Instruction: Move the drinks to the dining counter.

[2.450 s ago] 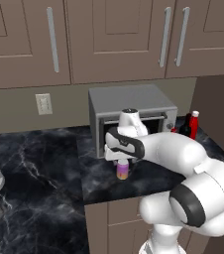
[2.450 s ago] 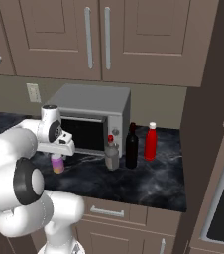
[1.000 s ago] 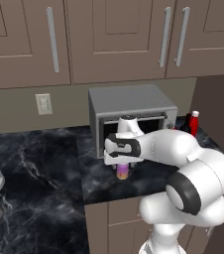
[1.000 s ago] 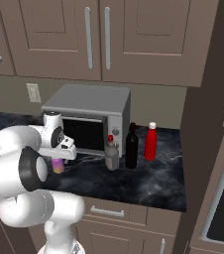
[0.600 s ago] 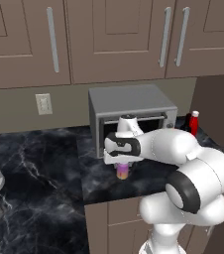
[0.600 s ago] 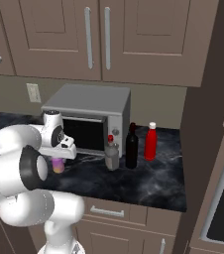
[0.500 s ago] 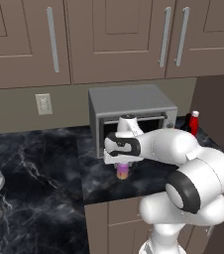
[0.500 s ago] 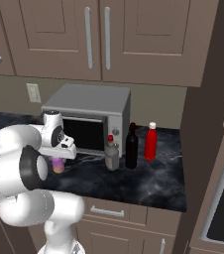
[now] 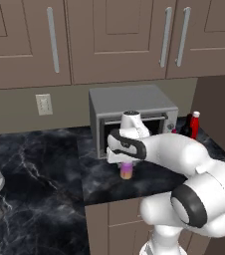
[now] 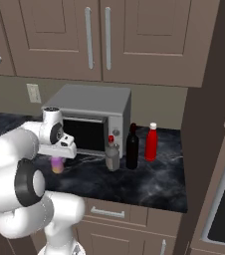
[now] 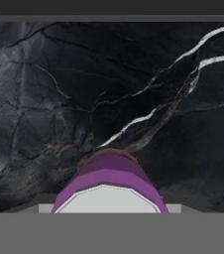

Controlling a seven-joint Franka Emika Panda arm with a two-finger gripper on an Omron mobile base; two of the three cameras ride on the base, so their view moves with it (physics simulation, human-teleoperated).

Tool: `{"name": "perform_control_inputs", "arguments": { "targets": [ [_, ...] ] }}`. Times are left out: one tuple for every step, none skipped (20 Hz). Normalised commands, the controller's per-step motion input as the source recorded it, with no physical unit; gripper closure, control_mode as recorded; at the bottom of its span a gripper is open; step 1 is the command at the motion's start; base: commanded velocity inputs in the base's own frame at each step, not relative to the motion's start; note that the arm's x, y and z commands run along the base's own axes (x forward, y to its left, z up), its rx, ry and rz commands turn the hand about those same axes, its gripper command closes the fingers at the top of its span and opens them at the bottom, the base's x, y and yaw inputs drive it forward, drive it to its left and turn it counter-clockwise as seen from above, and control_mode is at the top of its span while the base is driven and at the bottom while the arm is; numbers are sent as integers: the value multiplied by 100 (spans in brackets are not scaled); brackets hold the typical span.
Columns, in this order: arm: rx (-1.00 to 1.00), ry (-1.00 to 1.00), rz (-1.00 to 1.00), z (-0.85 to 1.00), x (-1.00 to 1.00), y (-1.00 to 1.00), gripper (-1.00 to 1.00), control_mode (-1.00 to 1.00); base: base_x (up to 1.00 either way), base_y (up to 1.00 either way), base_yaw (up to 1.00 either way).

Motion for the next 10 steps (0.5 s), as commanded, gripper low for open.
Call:
{"name": "perform_control_inputs", "arguments": {
  "targets": [
    [0,0,0,39,-64,-52,100,-100,0,0,0],
    [0,-3,0,36,-53,-52,100,-100,0,0,0],
    [0,-3,0,38,-58,-61,100,-100,0,0,0],
    [0,-2,0,37,-64,-64,100,-100,0,0,0],
    [0,-1,0,37,-61,-62,100,-100,0,0,0],
    [0,-1,0,45,-61,-64,100,-100,0,0,0],
    [0,0,0,55,-62,-56,100,-100,0,0,0],
    [0,0,0,54,-57,-59,100,-100,0,0,0],
    [0,0,0,52,-51,-60,100,-100,0,0,0],
    [0,0,0,55,-49,-60,100,-100,0,0,0]
  ]
}}
